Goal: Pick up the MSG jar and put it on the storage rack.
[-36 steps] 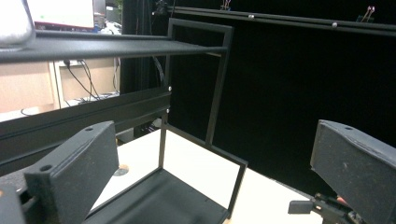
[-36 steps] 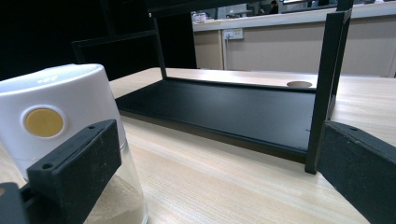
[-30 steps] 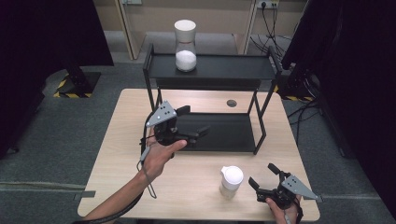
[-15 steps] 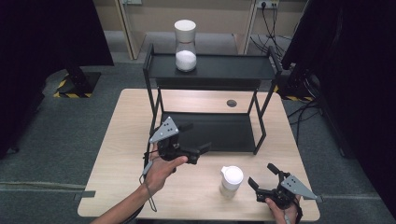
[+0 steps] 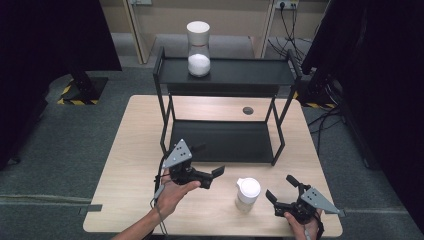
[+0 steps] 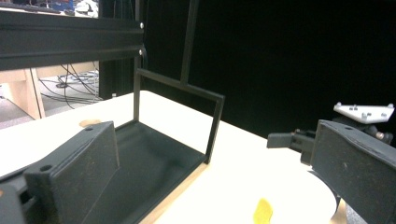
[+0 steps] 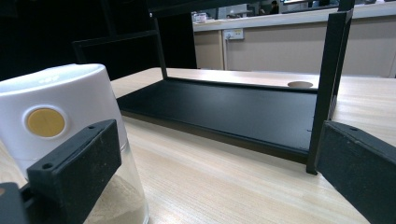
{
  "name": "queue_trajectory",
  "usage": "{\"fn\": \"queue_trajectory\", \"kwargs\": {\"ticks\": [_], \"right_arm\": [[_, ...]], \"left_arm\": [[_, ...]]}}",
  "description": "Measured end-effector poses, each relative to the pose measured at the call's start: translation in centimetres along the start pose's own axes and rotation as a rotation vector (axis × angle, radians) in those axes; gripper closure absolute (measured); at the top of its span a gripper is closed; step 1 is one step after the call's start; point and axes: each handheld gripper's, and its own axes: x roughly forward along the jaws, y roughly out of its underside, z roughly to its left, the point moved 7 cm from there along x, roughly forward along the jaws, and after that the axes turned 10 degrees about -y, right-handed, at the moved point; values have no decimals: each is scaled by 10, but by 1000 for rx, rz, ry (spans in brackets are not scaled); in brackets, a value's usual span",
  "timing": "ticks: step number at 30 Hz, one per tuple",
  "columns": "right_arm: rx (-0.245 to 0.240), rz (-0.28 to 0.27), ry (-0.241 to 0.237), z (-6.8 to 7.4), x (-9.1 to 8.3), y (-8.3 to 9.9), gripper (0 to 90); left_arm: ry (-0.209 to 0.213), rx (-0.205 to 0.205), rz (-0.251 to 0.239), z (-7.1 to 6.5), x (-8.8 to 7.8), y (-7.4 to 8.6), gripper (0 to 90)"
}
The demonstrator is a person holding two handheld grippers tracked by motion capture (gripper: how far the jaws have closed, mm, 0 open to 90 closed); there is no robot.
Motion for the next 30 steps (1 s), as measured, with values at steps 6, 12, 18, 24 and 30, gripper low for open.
{"fn": "queue_trajectory", "kwargs": {"ticks": [6,12,18,24,30], "right_arm": [[0,0,0,0,0,0,5],[-1,-1,0,0,0,0,6],[0,-2,1,0,0,0,6],[-2,-1,0,0,0,0,6],[-1,-2,2,0,0,0,5]], "left_arm": [[6,14,11,-3,-1,16,1],[11,23,8,-4,-4,31,1],[10,38,13,-5,-9,46,0],[5,46,-1,-5,-14,62,1],[0,56,-2,-6,-17,75,0]]}}
